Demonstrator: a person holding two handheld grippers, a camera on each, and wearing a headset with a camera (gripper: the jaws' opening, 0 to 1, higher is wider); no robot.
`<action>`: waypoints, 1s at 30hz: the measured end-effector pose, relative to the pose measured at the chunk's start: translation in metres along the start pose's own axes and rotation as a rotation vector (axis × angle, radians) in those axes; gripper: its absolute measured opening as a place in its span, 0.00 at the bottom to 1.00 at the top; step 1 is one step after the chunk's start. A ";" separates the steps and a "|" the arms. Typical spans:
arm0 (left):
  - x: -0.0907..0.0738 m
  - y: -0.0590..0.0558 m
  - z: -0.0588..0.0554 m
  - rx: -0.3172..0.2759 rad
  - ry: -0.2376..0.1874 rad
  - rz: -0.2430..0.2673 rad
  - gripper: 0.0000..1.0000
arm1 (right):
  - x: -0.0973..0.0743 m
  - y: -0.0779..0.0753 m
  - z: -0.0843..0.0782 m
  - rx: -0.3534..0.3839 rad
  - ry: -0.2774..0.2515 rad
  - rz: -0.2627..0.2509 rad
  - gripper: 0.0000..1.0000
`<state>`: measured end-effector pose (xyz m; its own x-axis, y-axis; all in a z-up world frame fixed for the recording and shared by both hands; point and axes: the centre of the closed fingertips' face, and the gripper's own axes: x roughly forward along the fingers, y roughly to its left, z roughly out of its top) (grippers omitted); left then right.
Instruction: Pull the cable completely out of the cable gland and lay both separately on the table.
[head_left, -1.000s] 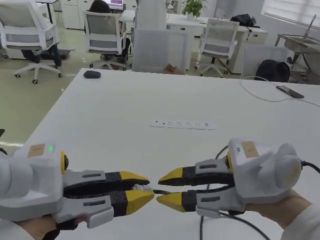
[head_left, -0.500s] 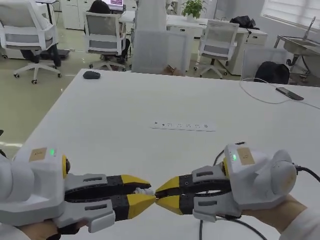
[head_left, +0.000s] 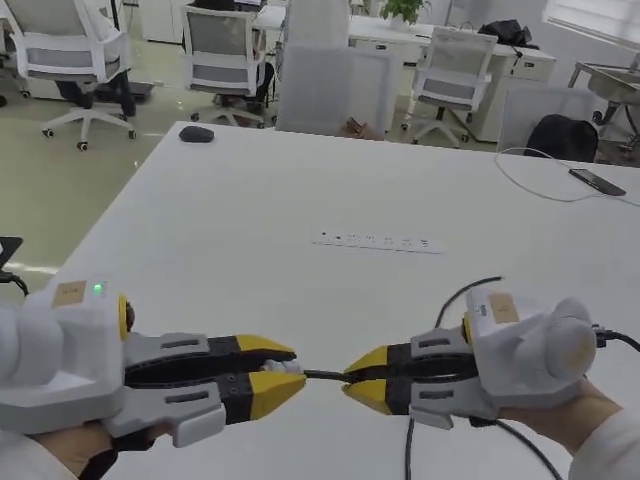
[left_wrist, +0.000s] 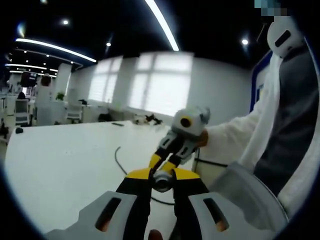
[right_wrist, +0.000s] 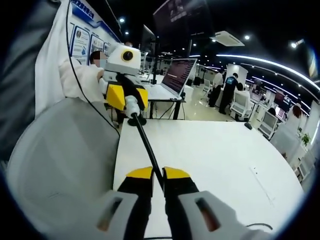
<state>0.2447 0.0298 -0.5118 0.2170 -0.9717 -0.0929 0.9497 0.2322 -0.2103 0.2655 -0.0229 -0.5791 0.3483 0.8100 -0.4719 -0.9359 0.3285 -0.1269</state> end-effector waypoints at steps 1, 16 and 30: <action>0.000 0.000 0.000 -0.003 0.001 -0.001 0.16 | 0.000 -0.002 -0.004 0.003 0.008 -0.007 0.05; 0.003 -0.003 -0.013 -0.044 0.010 -0.005 0.16 | 0.005 -0.045 -0.083 0.111 0.178 -0.156 0.06; 0.005 -0.005 -0.032 -0.102 0.019 0.005 0.16 | 0.031 -0.047 -0.158 0.177 0.371 -0.117 0.06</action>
<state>0.2342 0.0253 -0.5425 0.2162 -0.9699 -0.1119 0.9207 0.2406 -0.3074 0.3124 -0.0903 -0.7256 0.3786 0.5433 -0.7493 -0.8569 0.5118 -0.0619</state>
